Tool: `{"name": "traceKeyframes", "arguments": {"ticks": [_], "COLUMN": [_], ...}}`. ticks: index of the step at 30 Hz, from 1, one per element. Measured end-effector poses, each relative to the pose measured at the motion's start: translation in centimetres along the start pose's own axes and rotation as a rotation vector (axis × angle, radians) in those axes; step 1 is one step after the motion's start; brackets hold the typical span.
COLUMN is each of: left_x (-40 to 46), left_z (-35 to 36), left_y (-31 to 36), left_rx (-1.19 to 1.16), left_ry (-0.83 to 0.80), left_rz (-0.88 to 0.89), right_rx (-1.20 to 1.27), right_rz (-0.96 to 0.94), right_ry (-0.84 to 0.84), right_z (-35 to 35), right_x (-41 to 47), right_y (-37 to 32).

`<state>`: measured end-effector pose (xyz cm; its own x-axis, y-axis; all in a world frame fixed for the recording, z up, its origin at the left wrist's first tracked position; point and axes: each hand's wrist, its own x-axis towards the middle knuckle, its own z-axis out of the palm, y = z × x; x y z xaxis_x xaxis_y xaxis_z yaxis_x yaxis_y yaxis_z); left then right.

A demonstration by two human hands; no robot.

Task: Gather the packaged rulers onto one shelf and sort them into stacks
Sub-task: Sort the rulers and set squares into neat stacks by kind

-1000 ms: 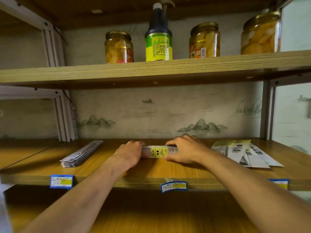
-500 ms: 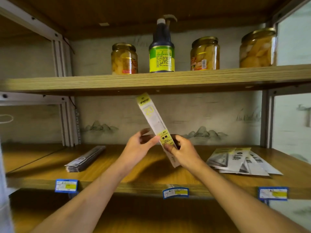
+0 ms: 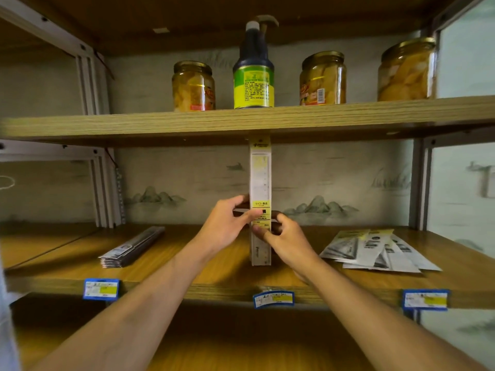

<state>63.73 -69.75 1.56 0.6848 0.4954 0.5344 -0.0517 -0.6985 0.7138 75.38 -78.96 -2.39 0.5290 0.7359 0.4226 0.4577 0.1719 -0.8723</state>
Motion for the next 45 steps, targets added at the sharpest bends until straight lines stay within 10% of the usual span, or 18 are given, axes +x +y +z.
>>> {"name": "traceKeyframes", "arguments": {"ticks": [12, 24, 34, 45], "left_x": [1.6, 3.2, 4.5, 4.7], "left_z": [-1.1, -0.5, 0.0, 6.2], "left_y": [-1.3, -4.5, -5.0, 3.1], "left_rx": [-0.374, -0.028, 0.691, 0.696], "left_ry": [0.023, -0.170, -0.194, -0.322], "left_rz": [-0.479, -0.719, -0.471, -0.067], "right_rx": [-0.039, -0.391, -0.664, -1.042], "right_rz": [0.190, 0.325, 0.221, 0.106], "right_ry": [-0.064, -0.151, -0.121, -0.037], "right_z": [0.3, 1.5, 1.8, -11.5], "right_x": [0.9, 3.9, 3.5, 0.3], "right_y": [-1.6, 0.7, 0.6, -1.7]}}
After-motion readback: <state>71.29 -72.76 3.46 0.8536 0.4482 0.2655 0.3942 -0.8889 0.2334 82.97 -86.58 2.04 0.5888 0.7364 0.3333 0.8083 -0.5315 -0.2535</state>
